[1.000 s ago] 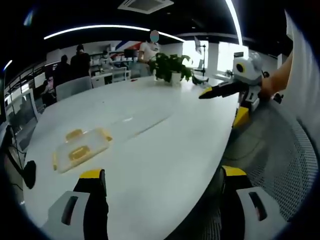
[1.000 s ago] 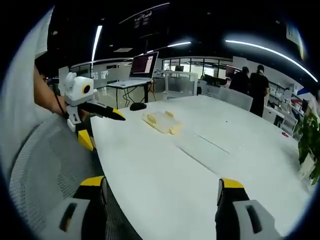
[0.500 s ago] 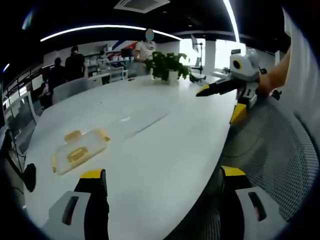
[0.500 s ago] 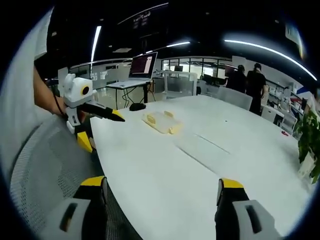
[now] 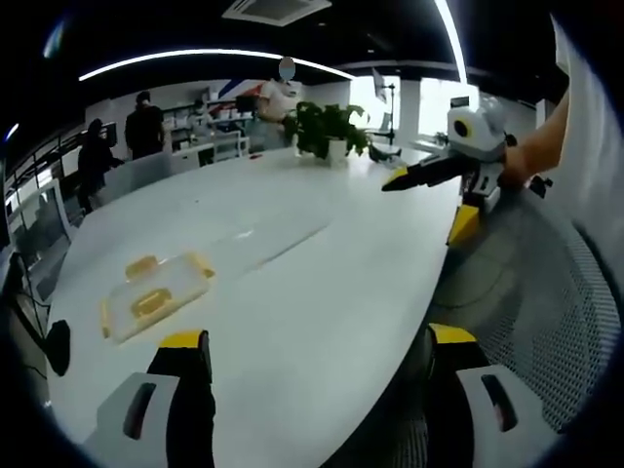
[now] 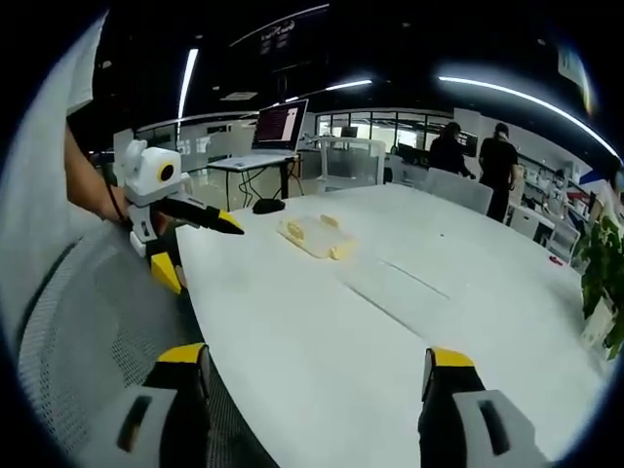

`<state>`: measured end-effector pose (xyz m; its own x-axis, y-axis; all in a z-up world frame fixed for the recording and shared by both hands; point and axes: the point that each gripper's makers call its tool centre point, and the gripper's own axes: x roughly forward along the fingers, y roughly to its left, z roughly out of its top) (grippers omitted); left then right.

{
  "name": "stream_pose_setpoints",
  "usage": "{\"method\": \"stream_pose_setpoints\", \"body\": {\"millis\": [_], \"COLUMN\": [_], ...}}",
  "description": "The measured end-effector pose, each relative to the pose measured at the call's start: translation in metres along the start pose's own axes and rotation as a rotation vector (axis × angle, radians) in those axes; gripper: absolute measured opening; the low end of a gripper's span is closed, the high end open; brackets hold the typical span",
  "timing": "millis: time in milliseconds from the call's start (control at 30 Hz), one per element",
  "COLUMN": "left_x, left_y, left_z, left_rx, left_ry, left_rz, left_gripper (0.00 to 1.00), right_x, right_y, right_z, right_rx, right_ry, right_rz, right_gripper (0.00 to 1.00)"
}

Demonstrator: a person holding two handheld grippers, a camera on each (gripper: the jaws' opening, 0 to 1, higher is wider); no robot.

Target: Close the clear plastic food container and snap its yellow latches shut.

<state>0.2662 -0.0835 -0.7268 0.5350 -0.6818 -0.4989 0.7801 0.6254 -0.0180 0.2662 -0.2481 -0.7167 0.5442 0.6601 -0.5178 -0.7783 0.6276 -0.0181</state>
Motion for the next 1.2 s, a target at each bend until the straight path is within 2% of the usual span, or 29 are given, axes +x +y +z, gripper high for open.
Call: {"method": "stream_pose_setpoints", "body": {"millis": [167,267,533,667,967,1200], "left_x": [0.001,0.001,0.002,0.001,0.001,0.003], "left_y": [-0.001,-0.003,-0.008,-0.002,0.011,0.015], "left_z": [0.001,0.0,0.006,0.01,-0.001,-0.001], "left_rx": [0.002,0.007,0.018,0.019,0.064,0.072], "left_ry": [-0.001,0.007,0.011,0.006,0.059,0.062], "left_rz": [-0.009,-0.014,-0.054,-0.047,-0.051,-0.067], "left_gripper": [0.89,0.89,0.89,0.88,0.87,0.86], "right_x": [0.0,0.0,0.002,0.007,0.025,0.031], "right_y": [0.001,0.003,0.005,0.004,0.01,0.01], "right_z": [0.0,0.004,0.003,0.011,0.022,0.025], "right_rx": [-0.005,-0.058,-0.061,-0.072,-0.097,-0.098], "right_ry": [0.004,0.0,0.023,0.016,0.009,0.01], "right_rz": [0.002,0.001,0.022,0.044,0.091,0.106], "right_gripper": [0.9,0.88,0.88,0.86,0.87,0.86]}}
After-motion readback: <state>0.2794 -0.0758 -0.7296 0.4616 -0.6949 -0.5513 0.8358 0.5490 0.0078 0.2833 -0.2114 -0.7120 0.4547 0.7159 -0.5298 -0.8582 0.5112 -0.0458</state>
